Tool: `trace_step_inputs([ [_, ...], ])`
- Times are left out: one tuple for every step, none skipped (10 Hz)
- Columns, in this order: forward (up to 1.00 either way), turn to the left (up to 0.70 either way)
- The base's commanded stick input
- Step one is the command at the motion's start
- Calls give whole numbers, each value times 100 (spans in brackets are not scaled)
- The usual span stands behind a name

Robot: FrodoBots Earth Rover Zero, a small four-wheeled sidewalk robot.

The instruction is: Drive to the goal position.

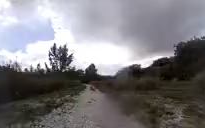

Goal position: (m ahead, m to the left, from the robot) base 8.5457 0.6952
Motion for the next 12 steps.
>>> trace_step_inputs([
  [85,34],
  [85,34],
  [85,3],
  [85,0],
  [85,0],
  [85,0],
  [85,0],
  [85,0],
  [85,0],
  [85,0],
  [85,0],
  [85,0],
])
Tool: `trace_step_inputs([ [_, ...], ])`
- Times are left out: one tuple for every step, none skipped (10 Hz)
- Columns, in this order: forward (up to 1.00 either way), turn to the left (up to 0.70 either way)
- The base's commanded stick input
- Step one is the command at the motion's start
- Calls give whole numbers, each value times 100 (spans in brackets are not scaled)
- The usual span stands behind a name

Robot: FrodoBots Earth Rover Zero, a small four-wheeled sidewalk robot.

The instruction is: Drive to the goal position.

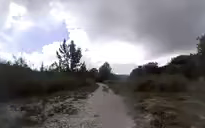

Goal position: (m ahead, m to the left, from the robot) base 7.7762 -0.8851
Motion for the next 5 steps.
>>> trace_step_inputs([
  [85,26],
  [85,34],
  [85,34],
  [85,34],
  [85,12],
])
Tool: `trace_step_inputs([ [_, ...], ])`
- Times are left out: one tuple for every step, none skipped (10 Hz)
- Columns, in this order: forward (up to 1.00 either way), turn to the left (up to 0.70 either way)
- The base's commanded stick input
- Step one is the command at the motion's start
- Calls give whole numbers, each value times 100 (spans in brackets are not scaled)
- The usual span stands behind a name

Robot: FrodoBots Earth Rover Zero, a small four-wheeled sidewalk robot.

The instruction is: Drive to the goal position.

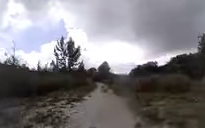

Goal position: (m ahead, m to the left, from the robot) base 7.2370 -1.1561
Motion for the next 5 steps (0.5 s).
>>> trace_step_inputs([
  [85,0],
  [85,0],
  [85,0],
  [85,0],
  [85,0],
])
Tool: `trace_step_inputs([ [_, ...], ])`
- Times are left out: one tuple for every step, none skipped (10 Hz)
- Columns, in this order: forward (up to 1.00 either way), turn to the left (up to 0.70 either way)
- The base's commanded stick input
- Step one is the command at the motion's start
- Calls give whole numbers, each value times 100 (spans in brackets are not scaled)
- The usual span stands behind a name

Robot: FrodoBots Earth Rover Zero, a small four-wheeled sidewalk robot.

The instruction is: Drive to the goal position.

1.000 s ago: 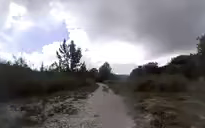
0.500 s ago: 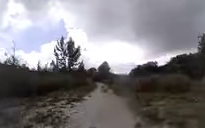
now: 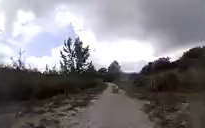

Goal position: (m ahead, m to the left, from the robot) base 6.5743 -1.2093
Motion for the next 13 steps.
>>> trace_step_inputs([
  [85,0],
  [85,0],
  [85,0],
  [85,0],
  [85,0],
  [85,0],
  [85,0],
  [85,-3],
  [85,-25],
  [85,-34],
  [85,-9],
  [85,0],
  [85,0],
])
